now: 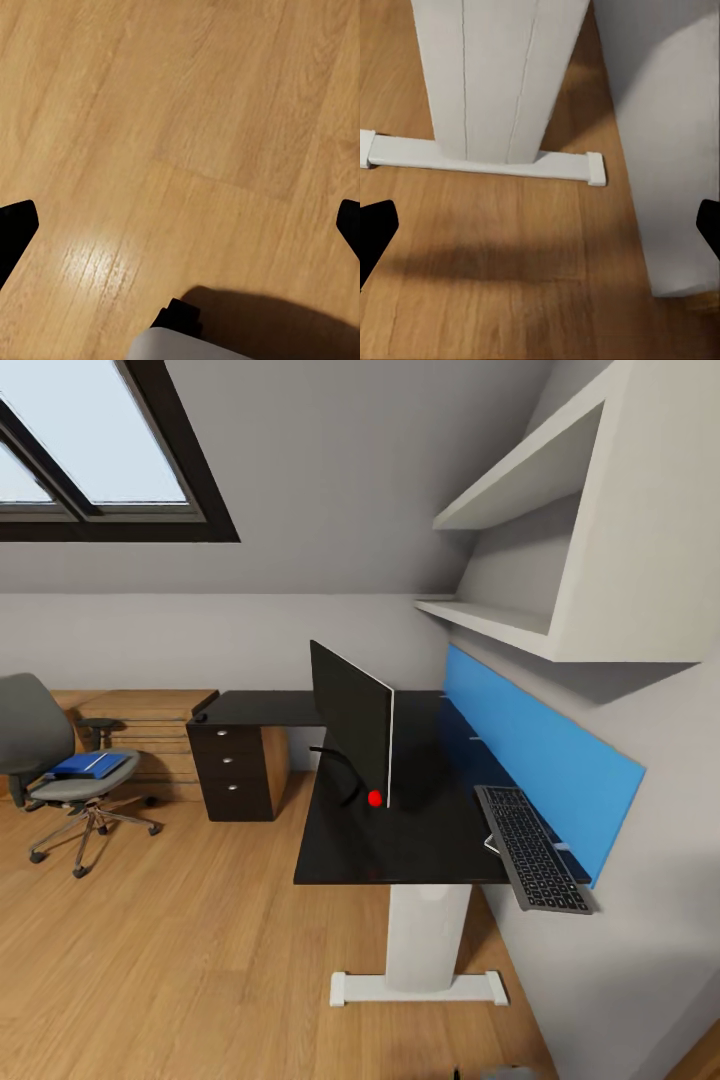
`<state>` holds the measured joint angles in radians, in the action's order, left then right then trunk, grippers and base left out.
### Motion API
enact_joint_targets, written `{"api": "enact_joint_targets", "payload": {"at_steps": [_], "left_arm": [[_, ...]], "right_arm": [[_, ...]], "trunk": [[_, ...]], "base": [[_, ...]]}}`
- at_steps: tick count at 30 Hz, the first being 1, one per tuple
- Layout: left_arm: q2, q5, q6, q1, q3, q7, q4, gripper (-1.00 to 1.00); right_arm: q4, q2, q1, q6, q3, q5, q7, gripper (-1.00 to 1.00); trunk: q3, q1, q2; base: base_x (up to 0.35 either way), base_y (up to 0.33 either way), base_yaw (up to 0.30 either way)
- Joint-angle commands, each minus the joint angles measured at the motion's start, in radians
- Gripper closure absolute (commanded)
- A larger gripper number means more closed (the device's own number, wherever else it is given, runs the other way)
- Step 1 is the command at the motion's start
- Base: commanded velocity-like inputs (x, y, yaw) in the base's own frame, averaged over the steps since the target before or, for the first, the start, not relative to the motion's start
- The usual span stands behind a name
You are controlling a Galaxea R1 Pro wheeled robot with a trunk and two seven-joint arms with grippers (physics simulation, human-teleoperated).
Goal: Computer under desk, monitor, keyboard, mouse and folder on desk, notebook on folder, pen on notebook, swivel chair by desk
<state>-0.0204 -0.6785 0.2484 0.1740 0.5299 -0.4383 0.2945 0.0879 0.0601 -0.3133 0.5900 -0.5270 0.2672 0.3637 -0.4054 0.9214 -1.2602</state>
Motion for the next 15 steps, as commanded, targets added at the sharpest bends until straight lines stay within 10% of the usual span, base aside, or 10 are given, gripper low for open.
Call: {"api": "enact_joint_targets", "payload": {"at_steps": [1,9,10,11,15], "left_arm": [[0.000,-0.009,0.005,0.001,0.009,-0.005,0.000,-1.00],[0.000,-0.009,0.005,0.001,0.009,-0.005,0.000,-1.00],[0.000,-0.009,0.005,0.001,0.009,-0.005,0.000,-1.00],[0.000,-0.009,0.005,0.001,0.009,-0.005,0.000,-1.00],[0.000,-0.009,0.005,0.001,0.009,-0.005,0.000,-1.00]], "right_arm": [[0.022,-0.005,-0.003,-0.001,-0.008,0.012,0.015,-1.00],[0.432,-0.113,-0.014,-0.137,0.007,0.281,0.010,-1.00],[0.499,-0.122,-0.014,-0.179,0.011,0.360,-0.018,-1.00],[0.610,-0.151,-0.015,-0.275,0.026,0.524,-0.086,-1.00],[0.717,-0.191,-0.015,-0.408,0.088,0.726,-0.157,-1.00]], "trunk": [[-0.001,0.000,-0.001],[-0.001,0.000,-0.001],[-0.001,0.000,-0.001],[-0.001,0.000,-0.001],[-0.001,0.000,-0.001]], "base": [[0.000,0.000,0.000],[0.000,0.000,0.000],[0.000,0.000,0.000],[0.000,0.000,0.000],[0.000,0.000,0.000]]}}
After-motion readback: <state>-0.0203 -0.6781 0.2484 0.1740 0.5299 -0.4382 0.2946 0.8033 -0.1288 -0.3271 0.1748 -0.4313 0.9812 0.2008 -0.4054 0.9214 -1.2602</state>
